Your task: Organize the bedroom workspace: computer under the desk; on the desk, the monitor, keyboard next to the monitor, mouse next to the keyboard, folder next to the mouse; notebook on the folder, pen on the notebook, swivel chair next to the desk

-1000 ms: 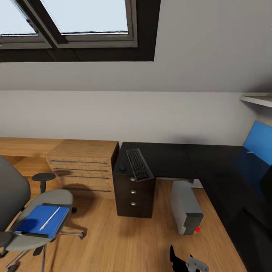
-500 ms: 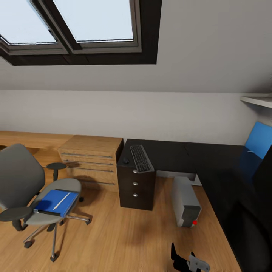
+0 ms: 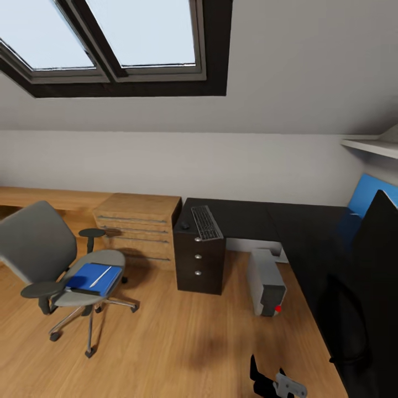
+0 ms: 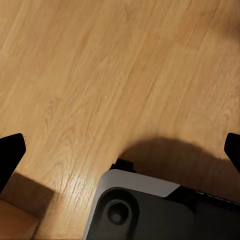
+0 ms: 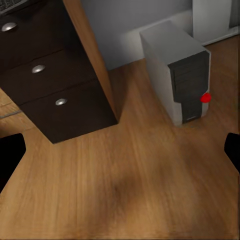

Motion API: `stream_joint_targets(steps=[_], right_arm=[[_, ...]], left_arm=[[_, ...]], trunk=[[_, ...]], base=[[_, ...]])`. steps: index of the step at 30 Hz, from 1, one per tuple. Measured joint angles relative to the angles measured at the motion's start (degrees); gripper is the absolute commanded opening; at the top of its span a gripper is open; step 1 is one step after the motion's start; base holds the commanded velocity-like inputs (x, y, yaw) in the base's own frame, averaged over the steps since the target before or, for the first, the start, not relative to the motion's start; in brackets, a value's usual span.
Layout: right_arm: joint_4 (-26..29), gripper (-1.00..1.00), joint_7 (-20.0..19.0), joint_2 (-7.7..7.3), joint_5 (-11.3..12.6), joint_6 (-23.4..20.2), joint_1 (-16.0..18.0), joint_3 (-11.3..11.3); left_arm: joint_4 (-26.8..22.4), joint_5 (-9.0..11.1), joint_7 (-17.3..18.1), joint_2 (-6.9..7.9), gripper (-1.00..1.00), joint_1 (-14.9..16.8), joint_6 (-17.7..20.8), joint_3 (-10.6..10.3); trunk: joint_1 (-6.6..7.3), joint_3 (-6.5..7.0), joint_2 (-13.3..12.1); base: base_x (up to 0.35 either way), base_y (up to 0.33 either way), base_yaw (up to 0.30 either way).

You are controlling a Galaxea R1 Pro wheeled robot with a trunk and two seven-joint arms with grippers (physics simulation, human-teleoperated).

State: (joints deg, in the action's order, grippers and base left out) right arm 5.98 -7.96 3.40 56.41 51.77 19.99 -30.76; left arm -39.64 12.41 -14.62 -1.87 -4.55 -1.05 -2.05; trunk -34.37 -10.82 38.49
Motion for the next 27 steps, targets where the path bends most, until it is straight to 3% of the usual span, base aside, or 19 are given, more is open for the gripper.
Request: stream_joint_targets(steps=[27], right_arm=[[0.0,1.0,-0.1,-0.13,0.0,-0.3,0.0,0.0]], left_arm=[[-0.1,0.0,0.0,0.0,1.0,0.0,-0.2,0.1]], trunk=[[0.0,0.0,0.0]], base=[[-0.336,0.0,0.0]])
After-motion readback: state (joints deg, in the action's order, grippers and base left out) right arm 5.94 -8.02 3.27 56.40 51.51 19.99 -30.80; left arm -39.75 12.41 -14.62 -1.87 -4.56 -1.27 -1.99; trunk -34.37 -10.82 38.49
